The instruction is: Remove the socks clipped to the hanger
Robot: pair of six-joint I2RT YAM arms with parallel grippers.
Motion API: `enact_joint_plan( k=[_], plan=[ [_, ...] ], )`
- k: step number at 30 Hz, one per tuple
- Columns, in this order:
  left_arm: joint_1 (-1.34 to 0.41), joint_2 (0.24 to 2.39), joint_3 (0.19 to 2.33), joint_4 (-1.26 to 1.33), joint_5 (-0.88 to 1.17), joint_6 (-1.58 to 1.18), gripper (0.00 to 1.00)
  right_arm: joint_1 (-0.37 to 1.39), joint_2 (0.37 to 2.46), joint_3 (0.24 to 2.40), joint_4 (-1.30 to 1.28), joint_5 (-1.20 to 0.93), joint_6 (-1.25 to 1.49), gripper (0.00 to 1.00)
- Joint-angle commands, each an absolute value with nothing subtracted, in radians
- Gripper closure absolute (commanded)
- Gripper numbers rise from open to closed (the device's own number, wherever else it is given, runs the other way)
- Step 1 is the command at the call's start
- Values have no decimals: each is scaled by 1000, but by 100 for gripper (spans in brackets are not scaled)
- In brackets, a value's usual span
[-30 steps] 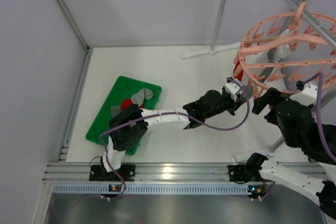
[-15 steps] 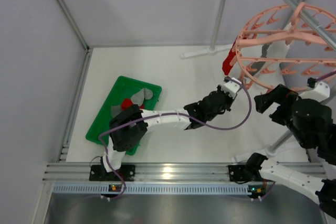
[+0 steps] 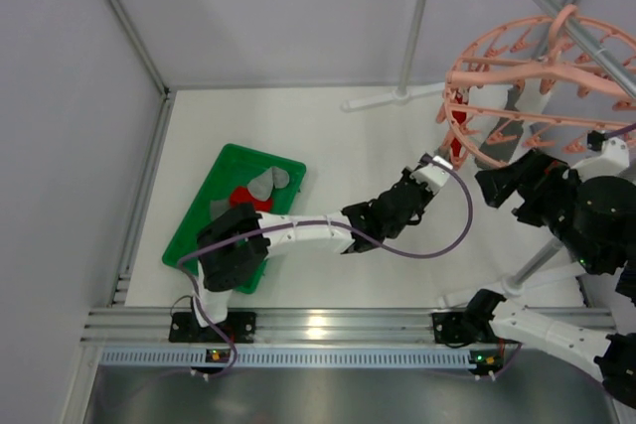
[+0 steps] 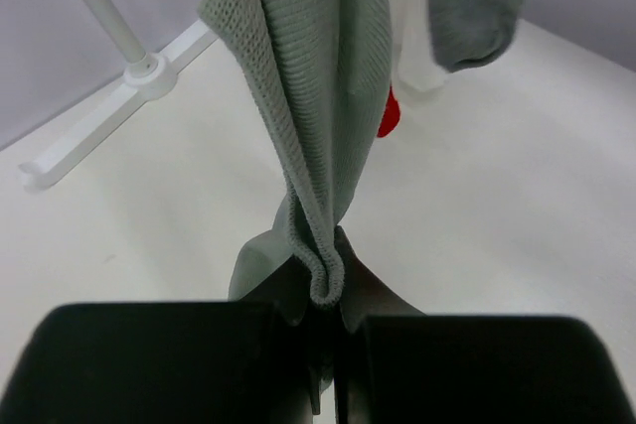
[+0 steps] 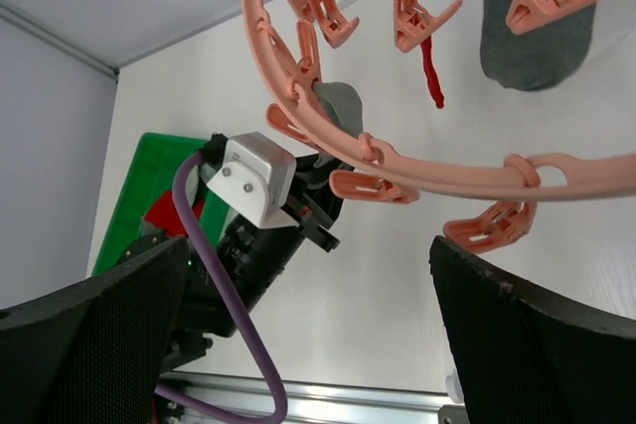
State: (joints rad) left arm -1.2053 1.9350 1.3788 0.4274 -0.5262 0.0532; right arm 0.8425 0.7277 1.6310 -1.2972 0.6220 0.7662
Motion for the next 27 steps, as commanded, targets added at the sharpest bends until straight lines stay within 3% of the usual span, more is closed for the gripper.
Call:
enact_joint_plan(
  k=[1,17,27],
  plan=[
    [-1206,1873,1324,399,-581,74,100,854,782,1582,-1174,584,710,1],
    [-1213,1721,1175,397,-555,-24,100,854,853,1511,-943,497,646,0],
    [-1218,1546,1085,396,-324,-103,100,854,830,1417,-733,502,692,3]
  ],
)
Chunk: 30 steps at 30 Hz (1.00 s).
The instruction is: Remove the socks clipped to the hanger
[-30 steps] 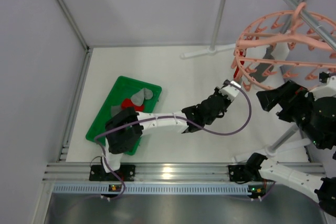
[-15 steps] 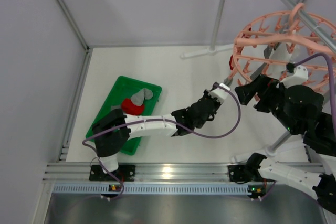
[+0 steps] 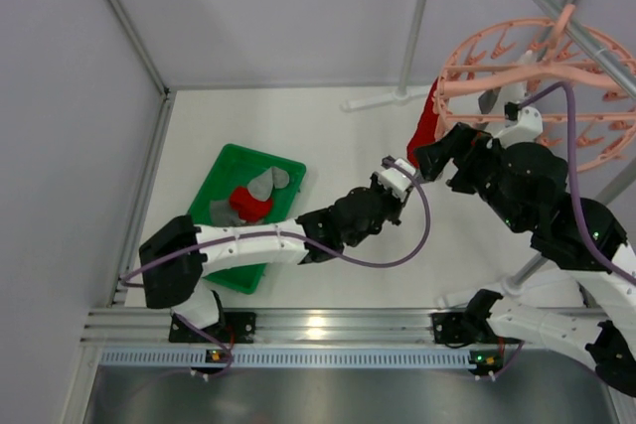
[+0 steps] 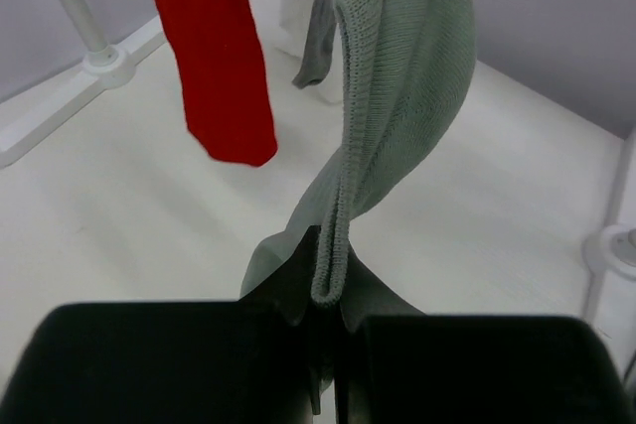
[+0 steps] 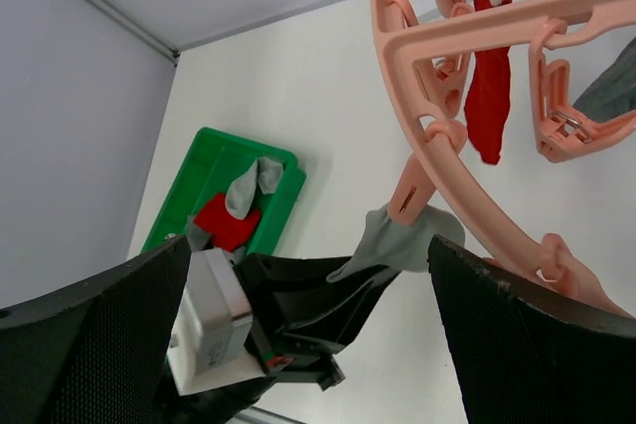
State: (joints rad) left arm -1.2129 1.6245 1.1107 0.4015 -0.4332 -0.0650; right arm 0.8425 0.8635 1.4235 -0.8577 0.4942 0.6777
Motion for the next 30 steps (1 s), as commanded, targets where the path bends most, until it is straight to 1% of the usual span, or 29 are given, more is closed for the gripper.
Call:
enact_joint_plan(
  k=[1,2,9,17,23,30],
  plan=[
    [-1218,1537,1072,396,-298,-103,100,854,828,1414,-727,503,695,3],
    [-1216,1531,1068,396,-241,-101,100,854,827,1411,-724,500,695,3],
    [-1216,1442,1006,397,-25,-115,100,854,798,1338,-727,538,710,2],
    [-1215,1356,956,397,83,-127,100,856,709,1307,-726,558,692,1],
    [-1215,1298,939,399,124,-159,100,854,710,1278,-724,529,693,1],
    [-1215,1295,957,397,173,-196,100,854,723,1255,-699,512,689,1]
  ],
)
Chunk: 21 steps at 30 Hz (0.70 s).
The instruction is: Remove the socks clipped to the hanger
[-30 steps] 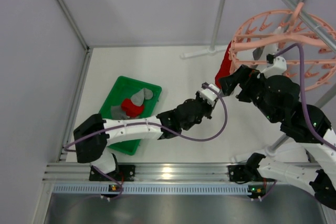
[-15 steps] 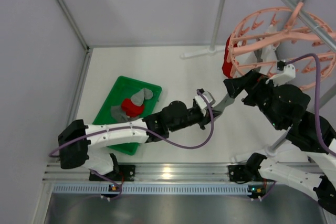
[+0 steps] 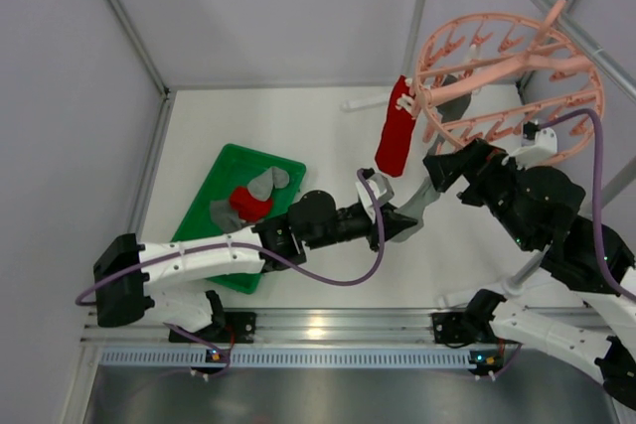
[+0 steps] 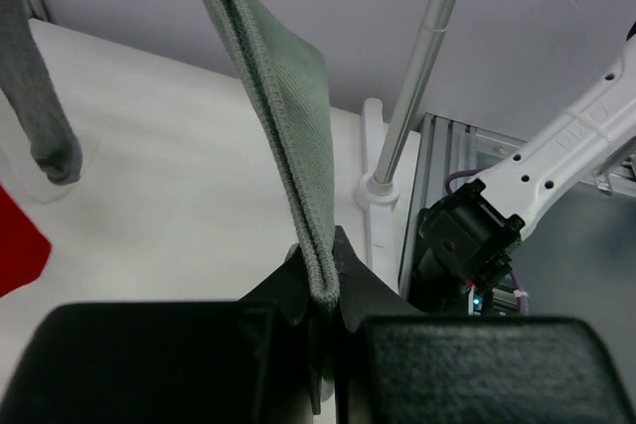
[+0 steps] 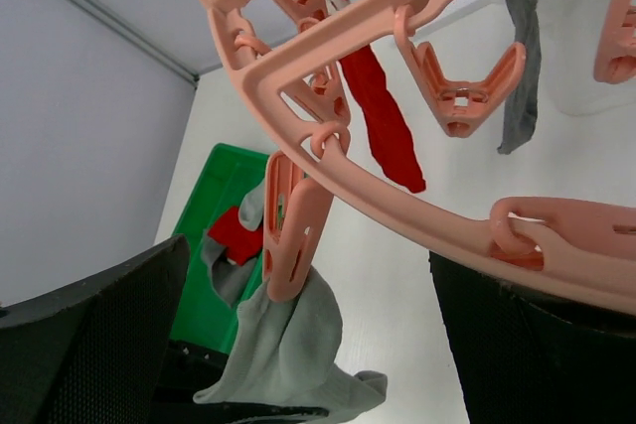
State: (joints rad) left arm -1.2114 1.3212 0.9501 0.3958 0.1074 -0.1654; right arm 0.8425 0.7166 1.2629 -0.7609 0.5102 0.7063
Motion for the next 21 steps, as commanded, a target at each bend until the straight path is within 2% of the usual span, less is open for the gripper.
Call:
enact_joint_plan(
  k=[1,14,18,21],
  plan=[
    [-1215,1296,960,397,178,-202,100,856,726,1252,-698,520,690,1],
    [-1216,1397,1017,396,207,-256,100,854,811,1304,-673,503,669,2],
    [-1218,1425,1029,381,74,-259,100,854,844,1347,-734,538,686,3],
    [-1226,1445,1034,351,-105,-235,100,854,903,1437,-857,598,695,4]
  ],
)
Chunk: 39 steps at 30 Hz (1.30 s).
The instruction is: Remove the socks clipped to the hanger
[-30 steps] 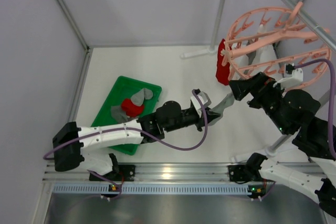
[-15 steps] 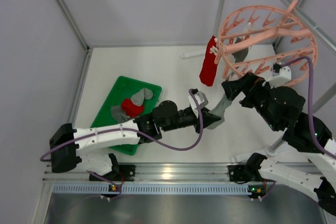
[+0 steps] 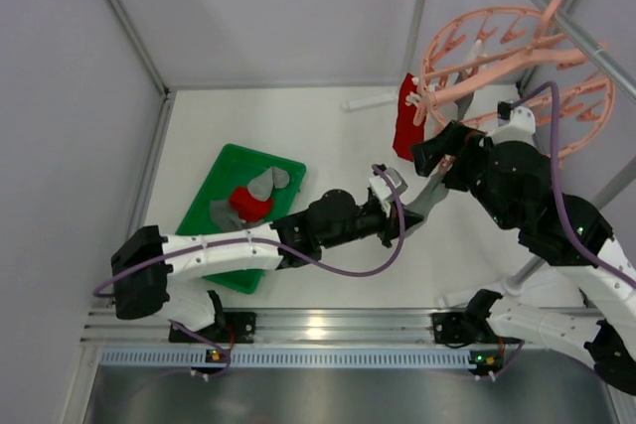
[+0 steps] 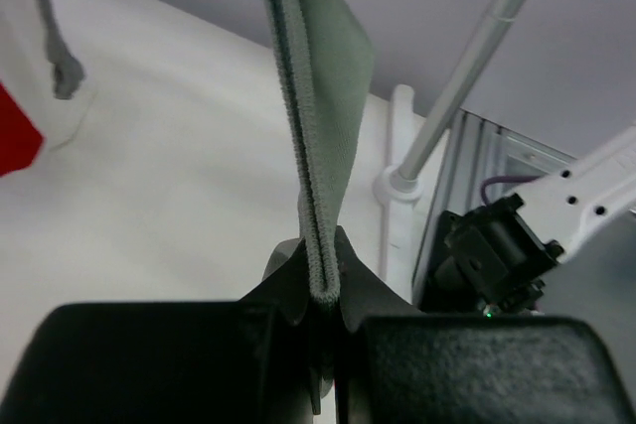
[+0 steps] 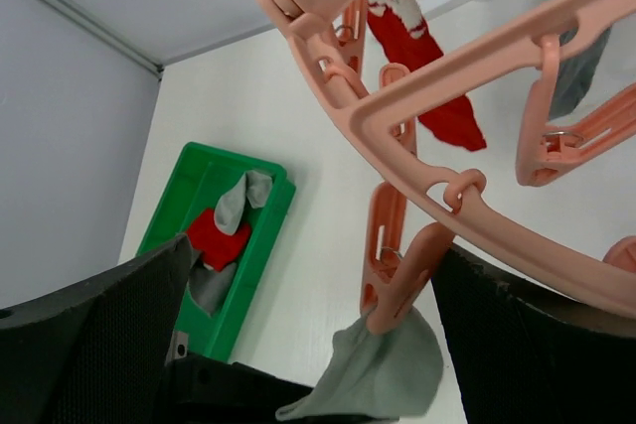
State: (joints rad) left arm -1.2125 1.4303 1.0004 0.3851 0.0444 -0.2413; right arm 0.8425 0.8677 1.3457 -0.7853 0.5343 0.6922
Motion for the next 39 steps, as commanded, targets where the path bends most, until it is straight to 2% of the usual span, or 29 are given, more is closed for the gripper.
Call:
enact_joint_plan(
  k=[1,6,15,23,28,35,39],
  plan=[
    [-1232,1457,1035,351,-145,-220,100,856,928,1477,-883,621,696,3],
    [-1308,1515,1069,347,-464,-95,100,856,991,1560,-999,673,707,3],
    [-1394,1626,1163,348,-832,60,100,854,966,1542,-1068,732,744,2],
    [-1450,1770,1285,348,-1067,214,100,856,1003,1552,-1074,749,747,3],
    [-1465,1867,1354,350,-1218,290,100,854,1022,1559,-1077,776,764,7],
    [-1465,1927,1420,353,-1304,317,100,854,1046,1552,-1071,807,782,12],
    [-1463,1970,1453,353,-1338,347,100,853,1071,1568,-1075,833,796,19]
  ],
)
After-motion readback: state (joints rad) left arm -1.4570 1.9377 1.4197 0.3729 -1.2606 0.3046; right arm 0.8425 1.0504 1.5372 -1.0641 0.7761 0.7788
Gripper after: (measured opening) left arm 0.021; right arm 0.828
